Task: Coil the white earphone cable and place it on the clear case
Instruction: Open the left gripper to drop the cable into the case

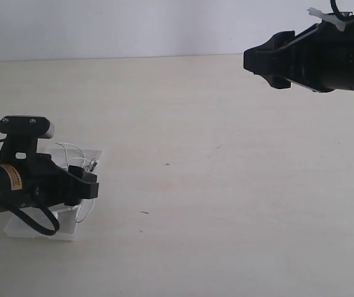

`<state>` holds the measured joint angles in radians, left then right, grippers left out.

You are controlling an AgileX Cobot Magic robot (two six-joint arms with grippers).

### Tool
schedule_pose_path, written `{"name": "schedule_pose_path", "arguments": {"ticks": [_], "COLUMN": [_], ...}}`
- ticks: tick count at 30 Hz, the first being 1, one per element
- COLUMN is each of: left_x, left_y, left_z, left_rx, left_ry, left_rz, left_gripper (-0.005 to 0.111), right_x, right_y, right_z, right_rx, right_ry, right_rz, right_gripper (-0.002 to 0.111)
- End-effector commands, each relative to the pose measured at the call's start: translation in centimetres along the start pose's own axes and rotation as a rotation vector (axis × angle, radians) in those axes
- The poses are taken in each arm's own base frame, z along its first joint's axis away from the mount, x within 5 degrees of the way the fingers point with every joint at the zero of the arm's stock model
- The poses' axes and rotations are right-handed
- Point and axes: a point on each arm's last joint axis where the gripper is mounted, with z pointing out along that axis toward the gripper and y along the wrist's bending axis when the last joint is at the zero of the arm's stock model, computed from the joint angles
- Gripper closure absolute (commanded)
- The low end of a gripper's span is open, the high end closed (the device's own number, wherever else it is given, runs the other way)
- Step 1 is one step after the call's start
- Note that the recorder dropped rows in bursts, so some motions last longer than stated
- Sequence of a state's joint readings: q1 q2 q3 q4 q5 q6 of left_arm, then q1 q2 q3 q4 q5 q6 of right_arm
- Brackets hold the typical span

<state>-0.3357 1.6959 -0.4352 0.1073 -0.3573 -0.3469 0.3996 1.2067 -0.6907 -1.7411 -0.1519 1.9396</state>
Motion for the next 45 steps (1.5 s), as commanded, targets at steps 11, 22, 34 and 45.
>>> {"name": "schedule_pose_path", "arguments": {"ticks": [11,22,34,45], "left_x": [-1.4,-1.5,-1.5,-2.2], "left_y": [0.0,2.5,2.7,2.4], "left_z": [-1.9,-2.1,-2.1,-3.5], "left_rx": [-0.005,-0.082,-0.089,-0.087], "left_ry": [-0.052,-0.035,-0.03,-0.06], "left_rz": [-0.008,-0.074,-0.065,-0.072], "left_gripper": [0.064,0.065,0.065,0.02], "right_x": [0.1,0.1,0.1,0.1], "right_y": [-0.2,-0.2,-0.2,-0.2], "right_z": [-0.1,-0.1,-0.1,-0.1], "right_rx": [0.012,0.012,0.012,0.012], "right_ry": [-0.002,-0.002,-0.002,-0.002], "right_rz": [-0.002,-0.002,-0.002,-0.002], "right_gripper": [0.052,0.052,0.052,0.052]}}
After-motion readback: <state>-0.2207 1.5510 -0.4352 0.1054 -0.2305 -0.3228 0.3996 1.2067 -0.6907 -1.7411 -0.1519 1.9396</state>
